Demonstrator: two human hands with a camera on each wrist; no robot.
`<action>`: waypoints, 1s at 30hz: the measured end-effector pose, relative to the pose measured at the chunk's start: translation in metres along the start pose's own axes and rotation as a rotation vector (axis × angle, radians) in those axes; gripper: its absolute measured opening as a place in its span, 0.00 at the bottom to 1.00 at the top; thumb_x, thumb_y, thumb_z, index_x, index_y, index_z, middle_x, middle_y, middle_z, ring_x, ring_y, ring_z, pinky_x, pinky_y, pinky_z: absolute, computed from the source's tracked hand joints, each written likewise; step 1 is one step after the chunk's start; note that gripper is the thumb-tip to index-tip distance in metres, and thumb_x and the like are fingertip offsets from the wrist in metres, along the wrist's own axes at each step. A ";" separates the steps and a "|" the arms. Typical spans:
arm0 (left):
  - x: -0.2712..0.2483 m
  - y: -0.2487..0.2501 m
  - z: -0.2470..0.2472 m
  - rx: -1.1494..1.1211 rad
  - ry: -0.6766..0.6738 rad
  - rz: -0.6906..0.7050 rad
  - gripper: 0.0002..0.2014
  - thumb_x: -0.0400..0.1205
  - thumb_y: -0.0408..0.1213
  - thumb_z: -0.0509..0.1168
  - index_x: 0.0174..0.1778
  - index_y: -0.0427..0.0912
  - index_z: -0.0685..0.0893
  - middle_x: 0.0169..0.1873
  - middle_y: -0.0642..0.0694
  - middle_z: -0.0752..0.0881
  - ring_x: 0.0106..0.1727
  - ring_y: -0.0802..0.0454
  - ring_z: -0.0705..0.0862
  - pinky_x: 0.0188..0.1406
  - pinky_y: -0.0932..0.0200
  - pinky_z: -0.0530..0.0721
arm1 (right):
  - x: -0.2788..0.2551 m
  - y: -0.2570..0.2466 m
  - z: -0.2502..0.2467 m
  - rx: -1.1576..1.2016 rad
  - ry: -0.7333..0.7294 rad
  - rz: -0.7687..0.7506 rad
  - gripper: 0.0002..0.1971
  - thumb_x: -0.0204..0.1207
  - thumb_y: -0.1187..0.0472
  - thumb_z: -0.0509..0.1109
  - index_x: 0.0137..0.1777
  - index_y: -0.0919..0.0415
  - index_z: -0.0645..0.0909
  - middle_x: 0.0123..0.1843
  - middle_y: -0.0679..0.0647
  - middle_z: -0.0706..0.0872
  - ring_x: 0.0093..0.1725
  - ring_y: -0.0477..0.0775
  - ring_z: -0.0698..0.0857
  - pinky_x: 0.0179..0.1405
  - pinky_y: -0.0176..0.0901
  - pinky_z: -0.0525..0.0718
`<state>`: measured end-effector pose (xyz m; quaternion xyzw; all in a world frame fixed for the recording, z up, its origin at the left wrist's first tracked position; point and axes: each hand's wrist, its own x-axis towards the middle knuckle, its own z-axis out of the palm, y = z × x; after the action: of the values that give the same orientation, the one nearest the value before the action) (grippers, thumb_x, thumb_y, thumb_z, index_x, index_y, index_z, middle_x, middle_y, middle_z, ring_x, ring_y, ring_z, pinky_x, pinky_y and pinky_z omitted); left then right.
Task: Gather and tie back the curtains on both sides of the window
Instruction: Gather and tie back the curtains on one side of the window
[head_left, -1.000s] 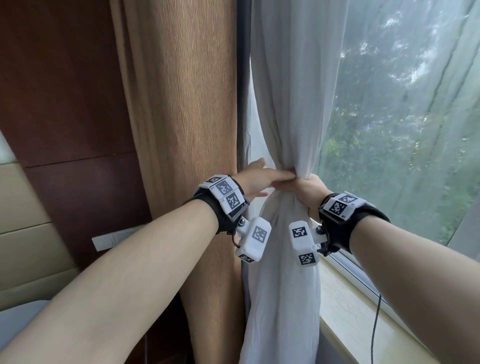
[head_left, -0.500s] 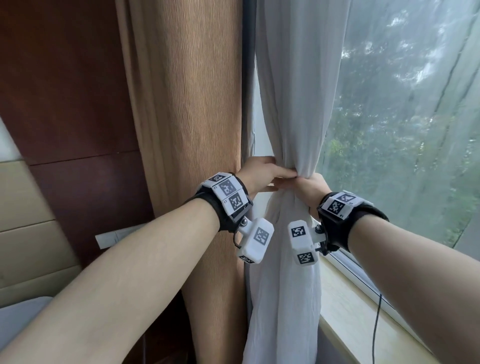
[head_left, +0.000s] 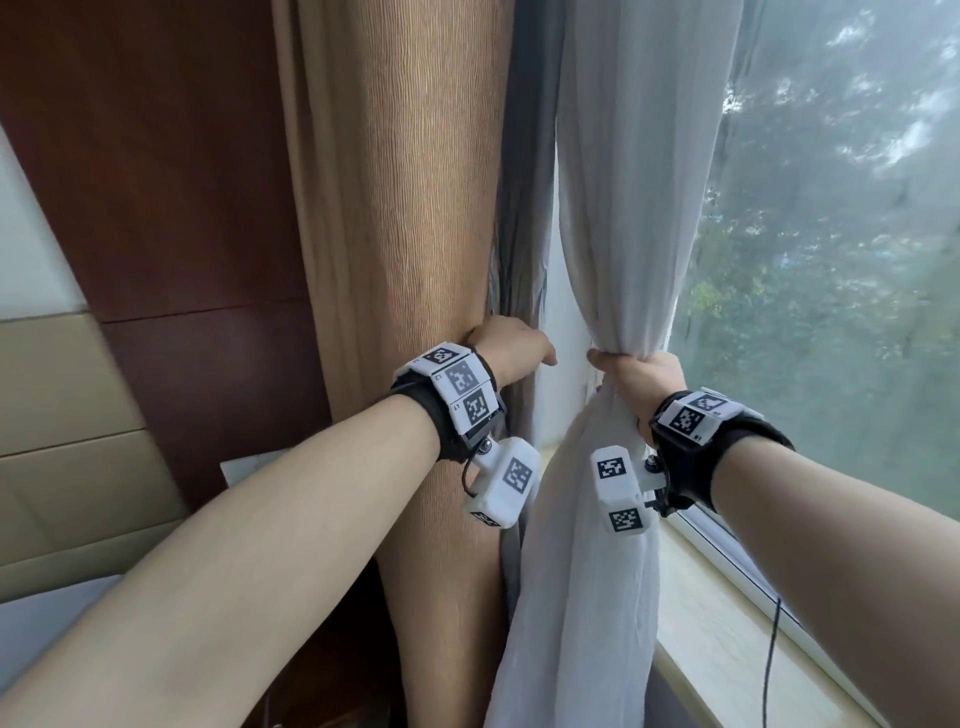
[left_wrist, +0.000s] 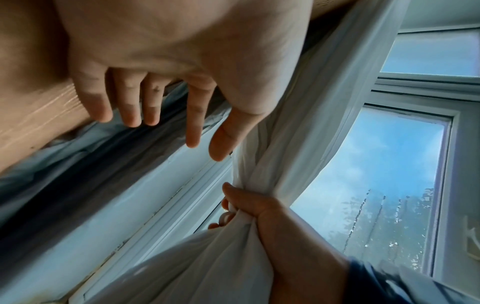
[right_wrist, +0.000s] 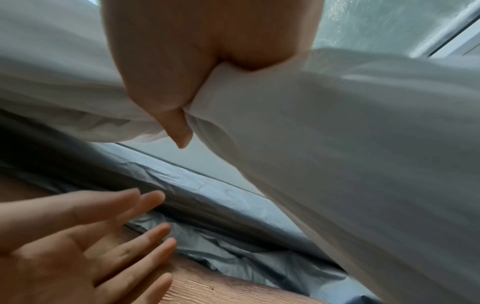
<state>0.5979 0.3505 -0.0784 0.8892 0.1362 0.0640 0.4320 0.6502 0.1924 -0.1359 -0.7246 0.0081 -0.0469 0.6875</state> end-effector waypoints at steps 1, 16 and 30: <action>0.001 0.001 -0.001 0.038 -0.021 0.023 0.25 0.82 0.47 0.74 0.73 0.40 0.86 0.76 0.45 0.82 0.78 0.44 0.79 0.80 0.50 0.75 | 0.001 0.000 0.004 -0.008 -0.005 0.006 0.17 0.68 0.52 0.86 0.51 0.61 0.89 0.43 0.59 0.91 0.47 0.65 0.92 0.57 0.63 0.93; 0.025 0.000 0.015 0.044 -0.209 0.000 0.46 0.82 0.43 0.74 0.92 0.45 0.55 0.91 0.41 0.46 0.92 0.41 0.51 0.89 0.44 0.55 | 0.014 -0.001 0.019 -0.054 -0.107 0.031 0.08 0.73 0.61 0.84 0.40 0.64 0.89 0.37 0.60 0.88 0.40 0.59 0.86 0.45 0.53 0.85; -0.004 0.002 0.012 -0.077 0.016 0.138 0.08 0.77 0.32 0.77 0.50 0.36 0.91 0.54 0.39 0.92 0.60 0.41 0.89 0.62 0.50 0.88 | 0.006 -0.011 0.010 -0.040 0.089 0.046 0.33 0.67 0.37 0.85 0.62 0.60 0.86 0.56 0.59 0.90 0.55 0.64 0.90 0.62 0.57 0.90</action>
<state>0.5973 0.3392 -0.0845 0.8787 0.0757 0.1059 0.4593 0.6566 0.2021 -0.1252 -0.7349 0.0564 -0.0631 0.6729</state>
